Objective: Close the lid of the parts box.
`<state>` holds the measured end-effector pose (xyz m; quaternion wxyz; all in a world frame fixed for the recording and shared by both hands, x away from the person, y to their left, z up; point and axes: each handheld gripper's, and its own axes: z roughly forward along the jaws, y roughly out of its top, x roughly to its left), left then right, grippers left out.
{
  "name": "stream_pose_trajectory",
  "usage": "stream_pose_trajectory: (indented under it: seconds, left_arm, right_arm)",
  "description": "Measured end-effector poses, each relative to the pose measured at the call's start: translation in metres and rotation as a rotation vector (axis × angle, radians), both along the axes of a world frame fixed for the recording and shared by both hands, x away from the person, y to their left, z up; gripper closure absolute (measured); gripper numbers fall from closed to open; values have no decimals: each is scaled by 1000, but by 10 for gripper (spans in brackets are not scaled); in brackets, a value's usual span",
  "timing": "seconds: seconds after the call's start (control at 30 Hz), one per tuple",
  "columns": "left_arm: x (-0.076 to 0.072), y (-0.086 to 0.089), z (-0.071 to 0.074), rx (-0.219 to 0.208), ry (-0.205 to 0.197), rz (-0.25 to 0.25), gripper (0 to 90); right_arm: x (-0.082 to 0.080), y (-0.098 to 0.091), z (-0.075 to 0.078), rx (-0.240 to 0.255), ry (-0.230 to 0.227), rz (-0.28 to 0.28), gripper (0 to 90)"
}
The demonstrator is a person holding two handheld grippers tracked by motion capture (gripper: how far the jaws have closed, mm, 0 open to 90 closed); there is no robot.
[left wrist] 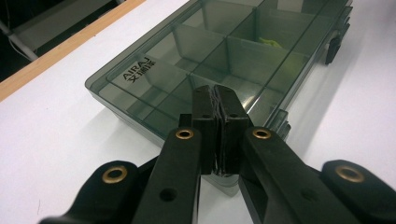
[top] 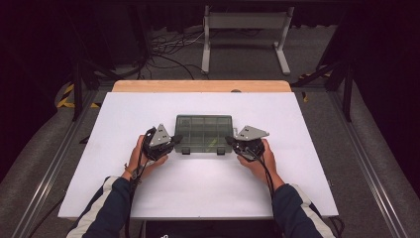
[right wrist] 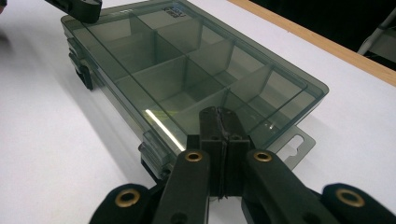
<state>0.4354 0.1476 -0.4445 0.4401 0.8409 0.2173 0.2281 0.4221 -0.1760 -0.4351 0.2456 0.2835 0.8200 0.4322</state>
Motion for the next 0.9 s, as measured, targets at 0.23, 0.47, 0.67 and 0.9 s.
stream_pose_trajectory:
  seconds: [0.23,0.47,0.67,0.9]
  left_arm:
    - [-1,-2,1,19,-16,6,872]
    - [-3,-4,2,33,-32,8,856]
    - [-7,-4,6,24,-53,0,833]
    - [-10,-3,9,3,-69,-13,775]
  right_arm:
    - [-1,-1,0,5,1,1,897]
    - [-3,-1,2,12,-3,20,866]
    - [-6,-1,6,26,-13,39,830]
    - [-9,0,10,47,-23,49,768]
